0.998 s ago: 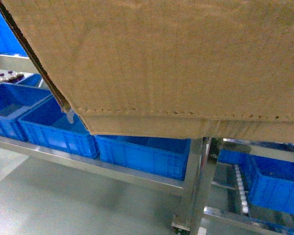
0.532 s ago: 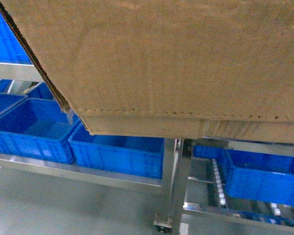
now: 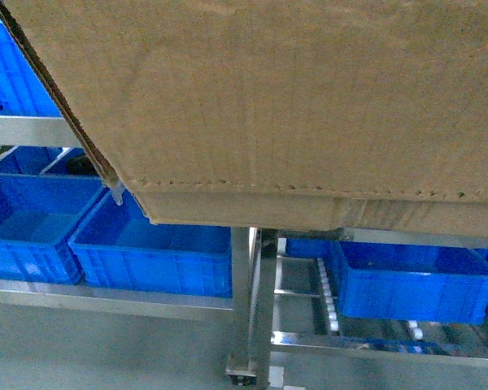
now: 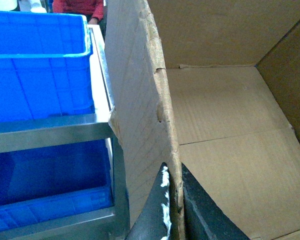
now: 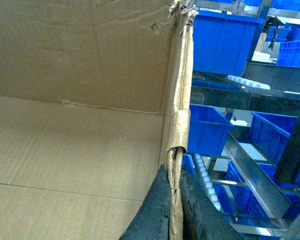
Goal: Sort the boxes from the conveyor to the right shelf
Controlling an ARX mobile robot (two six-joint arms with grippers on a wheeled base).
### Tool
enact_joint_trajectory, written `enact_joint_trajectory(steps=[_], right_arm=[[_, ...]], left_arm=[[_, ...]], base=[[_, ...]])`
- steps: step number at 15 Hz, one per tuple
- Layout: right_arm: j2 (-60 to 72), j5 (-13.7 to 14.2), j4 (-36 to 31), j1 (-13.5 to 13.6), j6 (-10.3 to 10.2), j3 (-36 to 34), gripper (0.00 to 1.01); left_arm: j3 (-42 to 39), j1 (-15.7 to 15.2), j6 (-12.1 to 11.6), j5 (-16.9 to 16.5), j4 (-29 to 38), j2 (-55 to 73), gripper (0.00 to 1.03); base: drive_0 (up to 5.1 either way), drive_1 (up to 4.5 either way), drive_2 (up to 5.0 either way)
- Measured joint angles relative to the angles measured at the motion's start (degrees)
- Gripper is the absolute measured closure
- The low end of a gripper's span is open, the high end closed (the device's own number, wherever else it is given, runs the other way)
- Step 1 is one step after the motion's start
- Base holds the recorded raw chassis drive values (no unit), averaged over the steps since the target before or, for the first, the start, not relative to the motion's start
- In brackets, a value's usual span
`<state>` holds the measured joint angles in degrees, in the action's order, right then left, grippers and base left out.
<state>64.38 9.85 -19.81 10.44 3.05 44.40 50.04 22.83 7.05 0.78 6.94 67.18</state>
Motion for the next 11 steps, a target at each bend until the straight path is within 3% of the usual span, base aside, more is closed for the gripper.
enact_joint_trajectory(steps=[11], right_arm=[[0.0, 0.0, 0.0, 0.0, 0.0, 0.0, 0.99]], left_arm=[[0.0, 0.0, 0.0, 0.1, 0.0, 0.0, 1.01]], base=[[0.0, 0.0, 0.0]])
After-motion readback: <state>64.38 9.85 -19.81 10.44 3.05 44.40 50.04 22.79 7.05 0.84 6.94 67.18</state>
